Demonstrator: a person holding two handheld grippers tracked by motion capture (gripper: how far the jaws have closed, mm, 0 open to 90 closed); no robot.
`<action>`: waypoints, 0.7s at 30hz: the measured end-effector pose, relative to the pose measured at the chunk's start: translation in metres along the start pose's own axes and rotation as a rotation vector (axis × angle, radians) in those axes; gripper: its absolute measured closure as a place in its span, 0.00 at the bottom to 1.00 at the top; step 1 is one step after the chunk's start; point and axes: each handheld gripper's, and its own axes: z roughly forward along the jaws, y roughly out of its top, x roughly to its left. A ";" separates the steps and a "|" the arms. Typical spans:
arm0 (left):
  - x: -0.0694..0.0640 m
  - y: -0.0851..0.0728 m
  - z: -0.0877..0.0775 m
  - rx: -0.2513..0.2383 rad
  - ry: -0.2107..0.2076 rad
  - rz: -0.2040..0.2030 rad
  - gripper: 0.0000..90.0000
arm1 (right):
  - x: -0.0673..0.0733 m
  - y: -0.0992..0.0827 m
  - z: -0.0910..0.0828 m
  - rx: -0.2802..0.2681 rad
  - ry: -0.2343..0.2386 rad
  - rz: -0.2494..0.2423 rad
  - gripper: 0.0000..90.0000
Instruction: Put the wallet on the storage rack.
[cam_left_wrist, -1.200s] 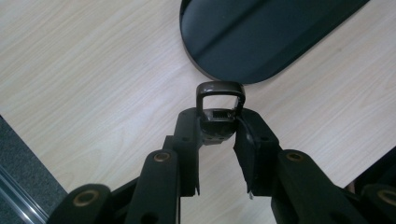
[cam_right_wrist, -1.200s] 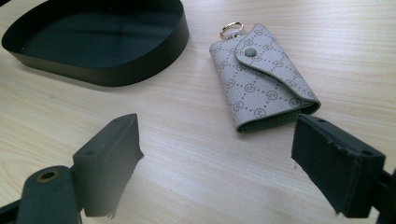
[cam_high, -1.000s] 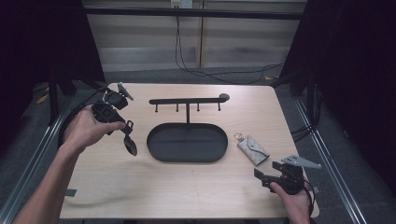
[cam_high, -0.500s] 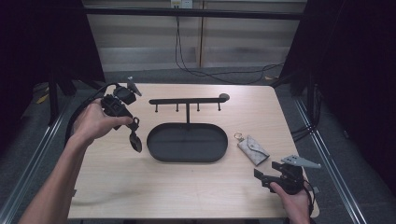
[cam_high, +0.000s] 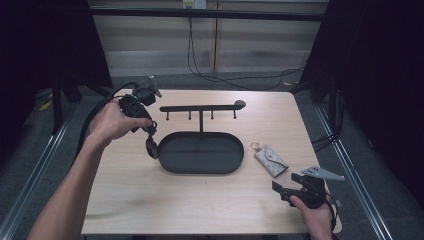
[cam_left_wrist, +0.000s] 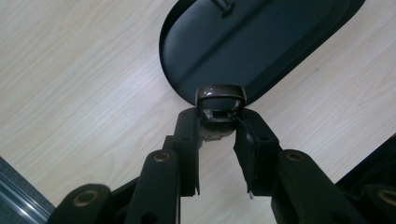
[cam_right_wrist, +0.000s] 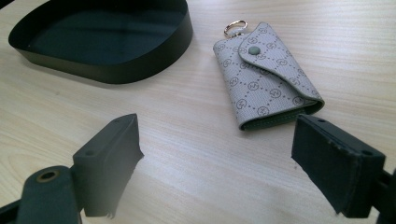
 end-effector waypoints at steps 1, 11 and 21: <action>0.000 0.003 0.002 -0.004 -0.004 -0.003 0.78 | 0.000 0.000 0.000 -0.001 0.002 -0.001 0.17; 0.002 0.020 0.007 -0.007 -0.013 -0.030 0.78 | 0.000 0.000 0.000 0.003 0.001 0.001 0.17; 0.002 0.035 0.011 -0.006 -0.025 -0.045 0.78 | -0.001 0.000 0.000 0.001 0.010 0.001 0.17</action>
